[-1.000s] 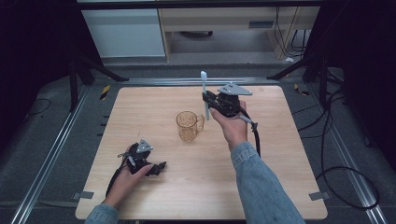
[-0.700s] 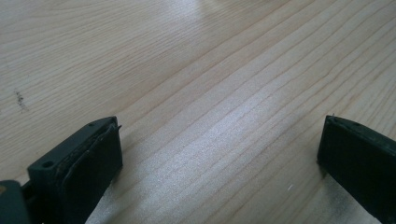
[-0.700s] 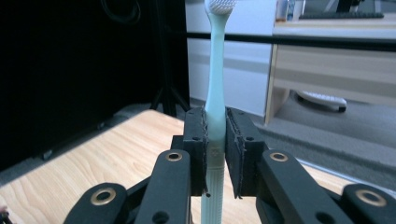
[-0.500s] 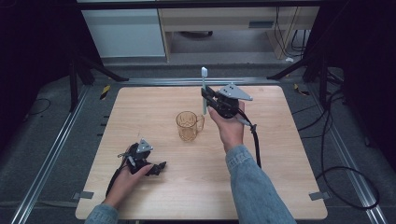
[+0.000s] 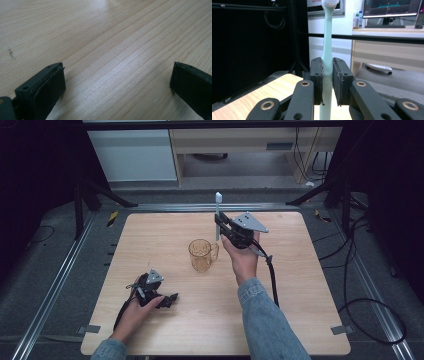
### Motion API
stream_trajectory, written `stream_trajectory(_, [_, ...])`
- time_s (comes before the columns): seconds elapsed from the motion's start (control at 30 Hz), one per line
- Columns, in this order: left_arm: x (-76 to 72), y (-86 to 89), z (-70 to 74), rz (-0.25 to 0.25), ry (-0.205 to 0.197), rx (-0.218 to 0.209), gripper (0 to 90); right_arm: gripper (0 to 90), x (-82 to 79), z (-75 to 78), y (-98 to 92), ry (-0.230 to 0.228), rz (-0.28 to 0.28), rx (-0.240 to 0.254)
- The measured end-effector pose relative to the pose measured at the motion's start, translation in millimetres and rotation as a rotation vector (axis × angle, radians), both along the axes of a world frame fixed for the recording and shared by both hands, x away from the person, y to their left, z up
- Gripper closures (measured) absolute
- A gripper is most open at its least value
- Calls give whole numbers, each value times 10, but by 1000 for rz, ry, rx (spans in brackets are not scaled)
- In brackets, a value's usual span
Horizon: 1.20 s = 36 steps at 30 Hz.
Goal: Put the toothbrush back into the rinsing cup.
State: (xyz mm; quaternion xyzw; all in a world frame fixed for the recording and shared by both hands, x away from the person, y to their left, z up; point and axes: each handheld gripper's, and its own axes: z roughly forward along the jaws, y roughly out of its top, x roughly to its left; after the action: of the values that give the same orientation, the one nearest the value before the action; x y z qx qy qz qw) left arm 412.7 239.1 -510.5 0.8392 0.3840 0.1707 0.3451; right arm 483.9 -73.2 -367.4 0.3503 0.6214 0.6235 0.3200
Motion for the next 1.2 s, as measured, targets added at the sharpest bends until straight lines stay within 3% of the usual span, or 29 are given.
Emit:
stream_trajectory(0.8, [0, 0, 0, 0, 0, 1, 0, 791, 56, -177, -24, -11, -26, 84])
stream_trajectory(1.2, [0, -1, 0, 0, 0, -1, 0, 791, 112, -394, 62, 17, -18, 81])
